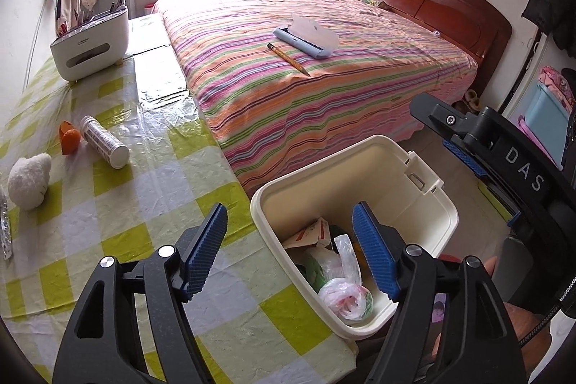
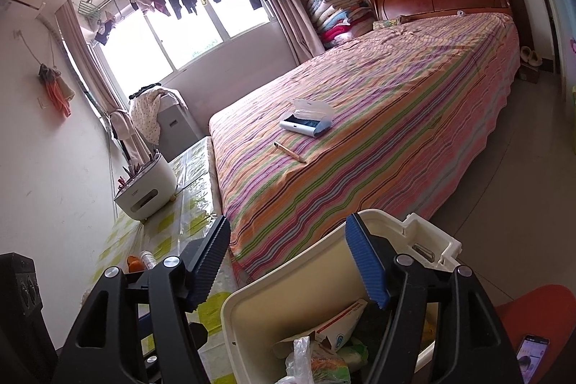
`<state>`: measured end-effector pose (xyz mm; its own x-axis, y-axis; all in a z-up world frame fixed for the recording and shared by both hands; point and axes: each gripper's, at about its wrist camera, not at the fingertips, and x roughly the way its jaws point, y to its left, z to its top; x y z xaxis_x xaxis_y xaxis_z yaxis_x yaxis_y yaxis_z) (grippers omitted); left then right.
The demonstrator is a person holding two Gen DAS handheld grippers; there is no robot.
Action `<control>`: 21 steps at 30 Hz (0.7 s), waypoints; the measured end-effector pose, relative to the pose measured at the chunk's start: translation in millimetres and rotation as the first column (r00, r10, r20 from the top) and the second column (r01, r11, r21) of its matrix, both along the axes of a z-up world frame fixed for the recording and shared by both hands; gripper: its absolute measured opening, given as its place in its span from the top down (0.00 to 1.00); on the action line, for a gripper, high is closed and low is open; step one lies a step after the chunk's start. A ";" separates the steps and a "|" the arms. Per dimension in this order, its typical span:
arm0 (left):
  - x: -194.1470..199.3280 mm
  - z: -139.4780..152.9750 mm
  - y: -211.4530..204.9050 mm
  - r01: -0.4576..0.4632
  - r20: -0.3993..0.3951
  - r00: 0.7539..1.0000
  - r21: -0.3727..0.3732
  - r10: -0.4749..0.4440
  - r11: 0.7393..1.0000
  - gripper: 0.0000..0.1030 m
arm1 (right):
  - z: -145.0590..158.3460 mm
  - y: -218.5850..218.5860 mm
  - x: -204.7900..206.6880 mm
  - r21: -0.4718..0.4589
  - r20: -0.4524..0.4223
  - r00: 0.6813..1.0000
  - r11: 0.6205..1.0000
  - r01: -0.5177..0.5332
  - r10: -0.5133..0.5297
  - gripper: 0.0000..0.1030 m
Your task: Collect trash
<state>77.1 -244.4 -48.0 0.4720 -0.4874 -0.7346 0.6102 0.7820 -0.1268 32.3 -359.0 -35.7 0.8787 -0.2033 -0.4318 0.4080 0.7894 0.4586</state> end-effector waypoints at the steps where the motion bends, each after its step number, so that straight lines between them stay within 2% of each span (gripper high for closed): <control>1: -0.5 0.7 0.9 0.000 0.004 1.000 0.004 0.000 1.000 0.30 | 0.0 0.4 0.6 0.003 0.001 1.000 1.000 -0.004 0.004 0.37; 10: 1.0 20.2 25.7 -0.006 0.036 0.999 0.039 0.005 0.999 0.30 | 1.7 11.1 6.7 -0.002 -0.004 0.999 0.999 -0.032 0.032 0.37; 16: 7.8 41.0 57.5 -0.039 0.122 0.992 0.094 0.027 0.995 0.29 | 2.3 22.2 12.8 -0.019 -0.013 0.999 0.998 -0.053 0.052 0.37; 21: 20.1 47.6 85.9 -0.090 0.142 0.987 0.081 0.078 0.993 0.28 | 2.4 29.9 18.2 -0.028 -0.022 0.998 0.997 -0.065 0.065 0.37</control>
